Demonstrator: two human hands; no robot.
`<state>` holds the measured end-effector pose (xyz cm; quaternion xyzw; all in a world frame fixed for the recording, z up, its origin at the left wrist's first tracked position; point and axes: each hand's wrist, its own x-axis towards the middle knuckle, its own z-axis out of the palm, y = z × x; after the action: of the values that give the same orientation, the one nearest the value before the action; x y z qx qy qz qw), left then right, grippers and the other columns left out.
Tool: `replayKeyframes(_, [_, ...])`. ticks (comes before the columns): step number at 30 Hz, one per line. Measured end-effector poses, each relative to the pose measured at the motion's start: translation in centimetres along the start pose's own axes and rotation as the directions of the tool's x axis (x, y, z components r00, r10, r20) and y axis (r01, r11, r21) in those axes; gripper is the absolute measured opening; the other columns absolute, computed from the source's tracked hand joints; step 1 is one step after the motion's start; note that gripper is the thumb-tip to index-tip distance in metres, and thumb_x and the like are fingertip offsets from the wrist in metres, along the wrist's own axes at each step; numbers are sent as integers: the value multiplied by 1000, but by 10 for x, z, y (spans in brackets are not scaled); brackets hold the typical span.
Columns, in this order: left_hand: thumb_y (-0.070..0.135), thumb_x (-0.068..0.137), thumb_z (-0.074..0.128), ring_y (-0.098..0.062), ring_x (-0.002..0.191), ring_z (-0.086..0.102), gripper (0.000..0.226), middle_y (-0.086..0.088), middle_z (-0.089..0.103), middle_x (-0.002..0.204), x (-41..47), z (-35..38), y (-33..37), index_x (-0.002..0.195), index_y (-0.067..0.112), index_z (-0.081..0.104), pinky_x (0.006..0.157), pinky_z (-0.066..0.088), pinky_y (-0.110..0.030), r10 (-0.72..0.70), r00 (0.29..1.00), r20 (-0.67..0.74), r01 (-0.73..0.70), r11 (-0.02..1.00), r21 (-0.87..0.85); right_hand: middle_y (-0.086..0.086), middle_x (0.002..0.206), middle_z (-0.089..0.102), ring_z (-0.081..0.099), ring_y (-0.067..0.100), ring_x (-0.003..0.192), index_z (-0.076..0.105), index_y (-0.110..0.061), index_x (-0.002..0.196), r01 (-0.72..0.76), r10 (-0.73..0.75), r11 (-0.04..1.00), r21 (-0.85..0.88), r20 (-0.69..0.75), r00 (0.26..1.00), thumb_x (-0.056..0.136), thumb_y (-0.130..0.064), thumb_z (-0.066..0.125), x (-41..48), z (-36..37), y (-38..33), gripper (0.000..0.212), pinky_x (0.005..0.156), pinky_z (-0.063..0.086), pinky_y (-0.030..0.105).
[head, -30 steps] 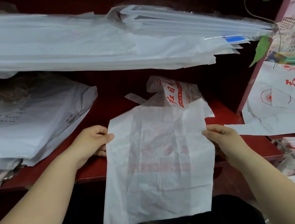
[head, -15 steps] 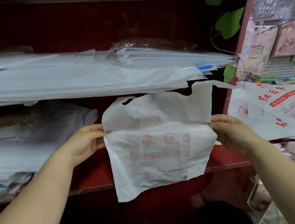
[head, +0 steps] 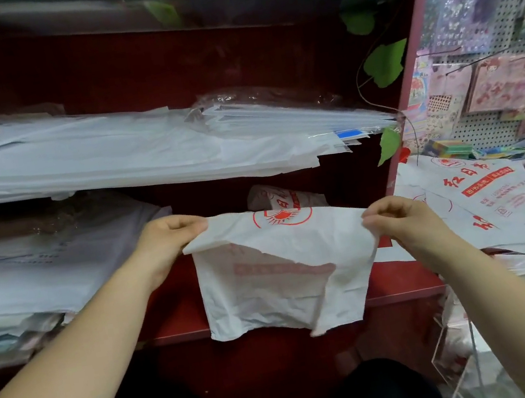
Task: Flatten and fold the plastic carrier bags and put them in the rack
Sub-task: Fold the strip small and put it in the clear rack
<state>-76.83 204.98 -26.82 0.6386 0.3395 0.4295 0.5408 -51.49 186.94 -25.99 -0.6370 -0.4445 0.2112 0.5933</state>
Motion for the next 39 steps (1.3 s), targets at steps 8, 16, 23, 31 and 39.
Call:
replayKeyframes(8, [-19, 81, 44, -1, 56, 63, 45, 8, 66, 57, -15, 2, 11, 97, 21, 55, 55, 50, -13, 114, 987, 116, -80, 961, -266, 8, 88, 65, 63, 14, 79, 61, -11, 103, -39, 47, 998, 57, -157, 986, 85, 3, 56, -1, 6, 6, 23, 71, 53, 18])
replayKeyframes(16, [4, 91, 50, -6, 54, 64, 19, 3, 68, 59, -12, 4, -10, 77, 10, 63, 52, 51, -17, -45, 999, 12, 47, 989, -143, 4, 68, 60, 58, 10, 55, 61, -13, 74, -131, 140, 989, 69, -152, 978, 91, -6, 52, 8, 15, 27, 21, 50, 49, 14])
replayKeyframes(23, [22, 92, 53, -8, 64, 47, 19, 4, 54, 69, 16, 14, -46, 76, 13, 59, 56, 37, -19, -41, 975, -217, 83, 978, 189, 3, 55, 34, 28, 10, 45, 47, -5, 65, -170, 116, 964, -204, -253, 960, 93, -17, 50, 28, 35, 61, 30, 37, 23, 11])
replayKeyframes(31, [23, 94, 48, -31, 83, 54, 30, -13, 61, 82, 49, 16, -83, 93, -4, 60, 65, 33, -26, -41, 952, -304, 181, 875, 449, 3, 69, 48, 47, 23, 70, 51, -8, 79, -300, 155, 752, -586, -285, 946, 95, -26, 41, 58, 72, 88, 26, 63, 33, 29])
replayKeyframes(39, [20, 94, 46, -33, 120, 43, 43, -16, 47, 133, 73, 9, -108, 135, 10, 40, 95, 33, -37, 33, 976, -217, 156, 590, 792, -2, 51, 35, 39, 21, 57, 46, -12, 79, -236, 50, 366, -900, -235, 971, 95, -21, 31, 90, 102, 114, 24, 81, 26, 32])
